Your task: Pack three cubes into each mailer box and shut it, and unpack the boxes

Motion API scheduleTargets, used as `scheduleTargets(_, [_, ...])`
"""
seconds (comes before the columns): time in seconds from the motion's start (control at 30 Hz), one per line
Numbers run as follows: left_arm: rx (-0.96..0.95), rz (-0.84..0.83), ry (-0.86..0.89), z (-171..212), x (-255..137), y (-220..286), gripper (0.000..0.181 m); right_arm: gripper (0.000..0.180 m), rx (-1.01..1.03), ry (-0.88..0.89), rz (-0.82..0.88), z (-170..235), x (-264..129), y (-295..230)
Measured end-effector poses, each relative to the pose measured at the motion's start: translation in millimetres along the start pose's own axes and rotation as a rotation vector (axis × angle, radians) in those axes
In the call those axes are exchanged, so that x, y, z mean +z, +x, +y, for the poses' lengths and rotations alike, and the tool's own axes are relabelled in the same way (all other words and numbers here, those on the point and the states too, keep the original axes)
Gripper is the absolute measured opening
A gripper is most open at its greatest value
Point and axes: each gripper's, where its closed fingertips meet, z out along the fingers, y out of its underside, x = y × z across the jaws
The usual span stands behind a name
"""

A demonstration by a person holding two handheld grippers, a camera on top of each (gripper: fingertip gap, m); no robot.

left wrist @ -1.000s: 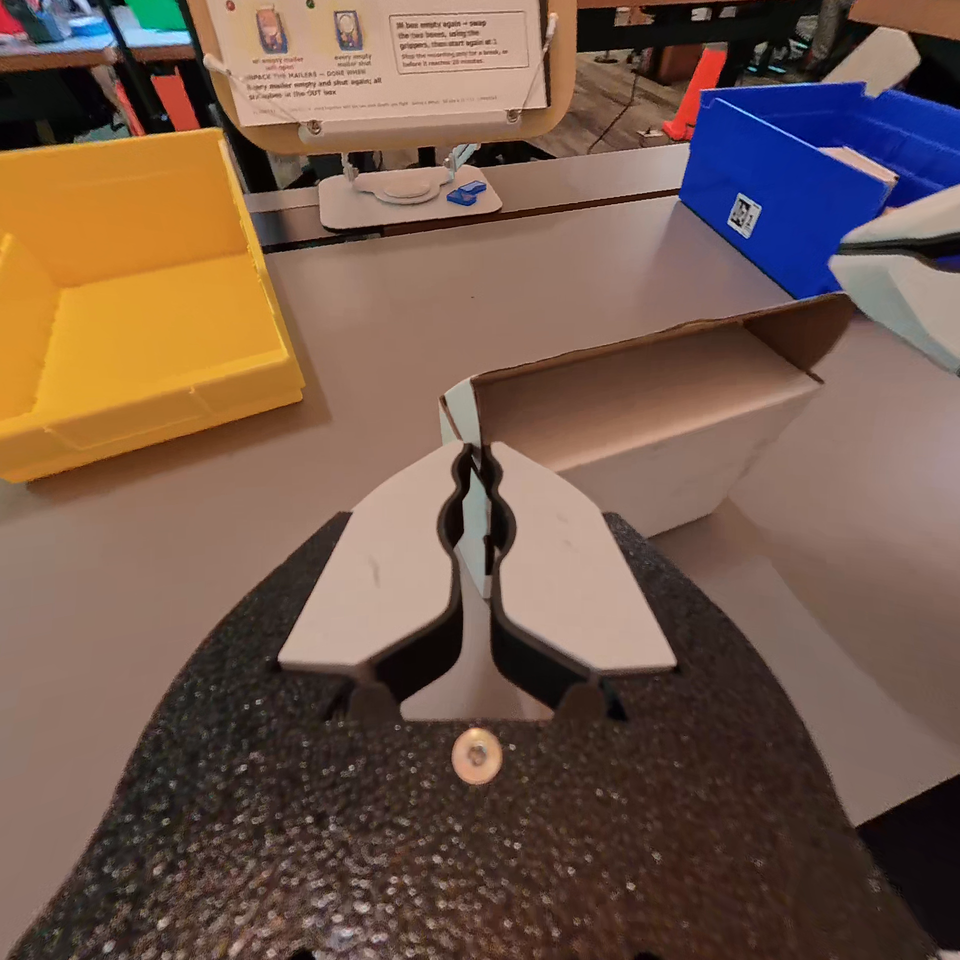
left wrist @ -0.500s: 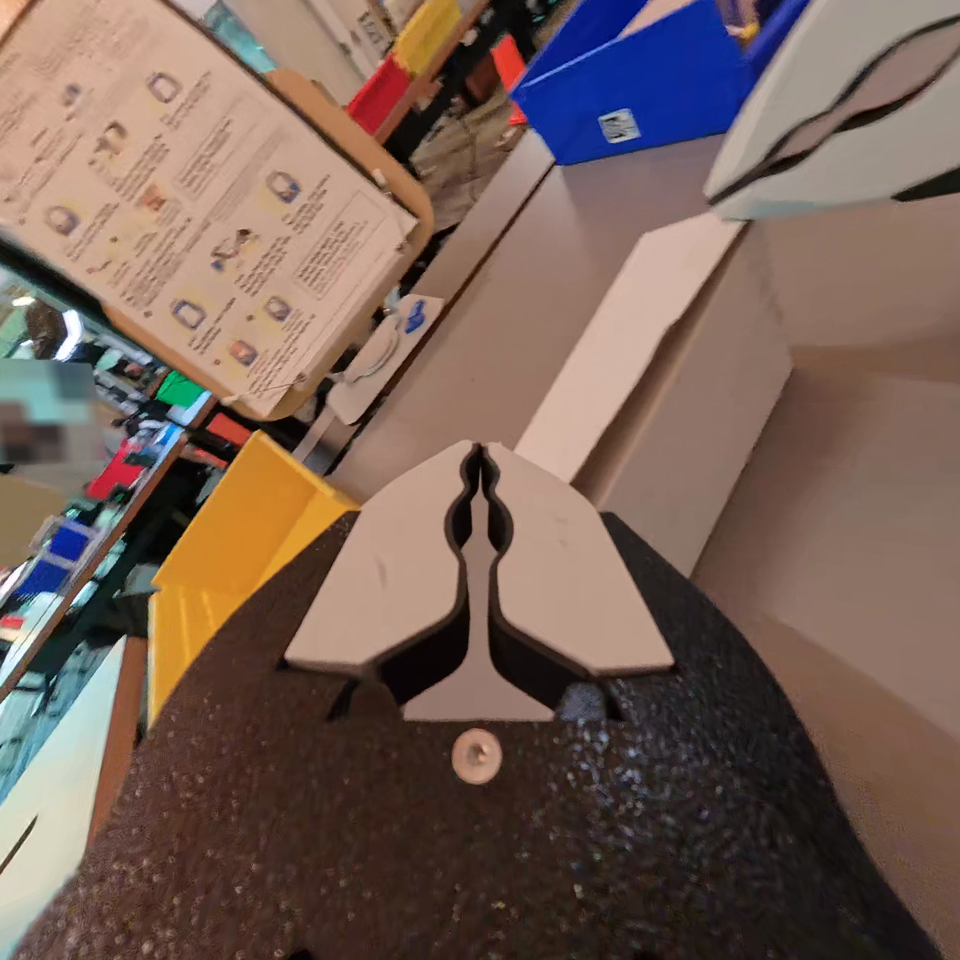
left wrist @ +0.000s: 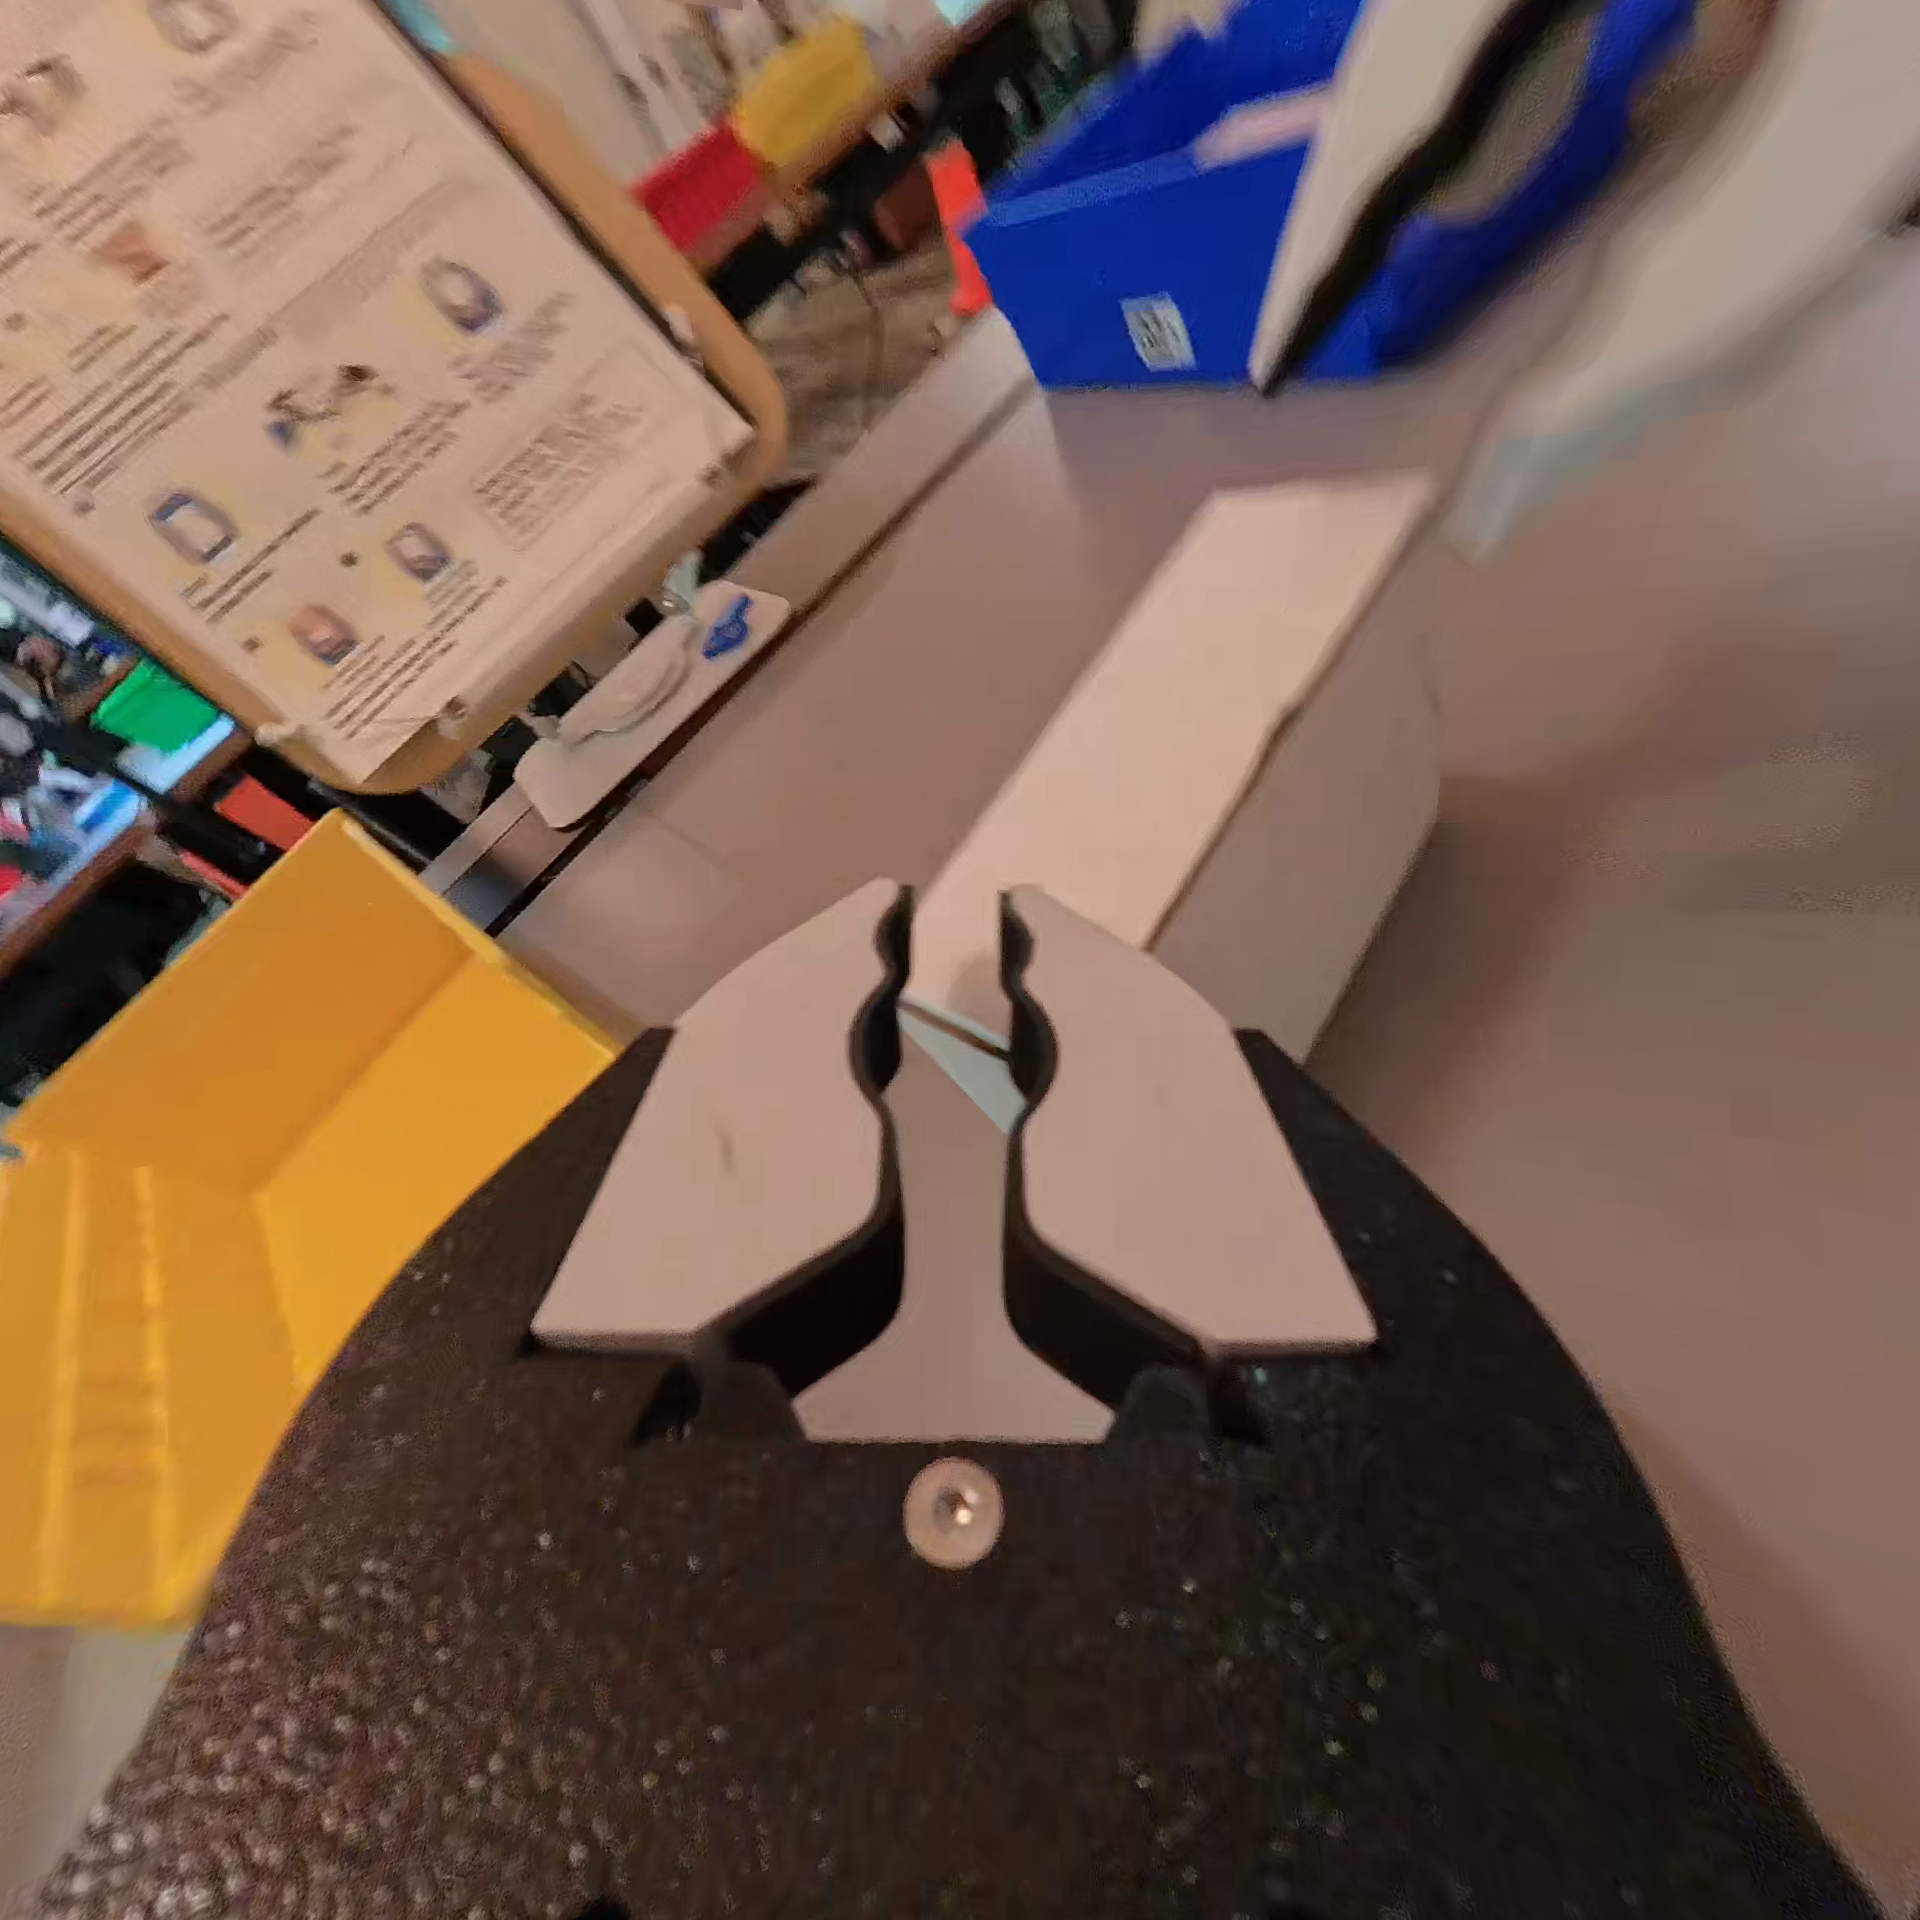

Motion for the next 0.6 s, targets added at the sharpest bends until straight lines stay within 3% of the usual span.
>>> scheduleTargets(0.03, [-0.082,-0.022,0.043,-5,-3,-9,0.022,0.065,0.009,-0.016,-0.113,-6,-2,-8])
scheduleTargets(0.1, [-0.239,-0.033,0.117,-10,-10,-24,0.039,0.098,-0.027,-0.098,-0.280,-12,-3,-19])
scheduleTargets(0.17, [-0.356,-0.017,0.166,-12,-15,-32,0.054,0.112,-0.127,-0.198,-0.355,-11,8,-21])
scheduleTargets(0.27, [-0.367,0.010,0.119,-5,-15,-33,0.070,0.110,-0.239,-0.328,-0.405,-10,33,-18])
scheduleTargets(0.4, [-0.229,0.024,-0.016,13,-15,-25,0.083,0.105,-0.306,-0.418,-0.501,-12,68,-29])
scheduleTargets(0.5, [-0.173,-0.006,-0.070,23,-19,-28,0.083,0.074,-0.335,-0.493,-0.561,-4,80,-38])
scheduleTargets(0.6, [-0.211,-0.020,-0.074,29,-24,-33,0.080,0.070,-0.369,-0.549,-0.562,0,75,-37])
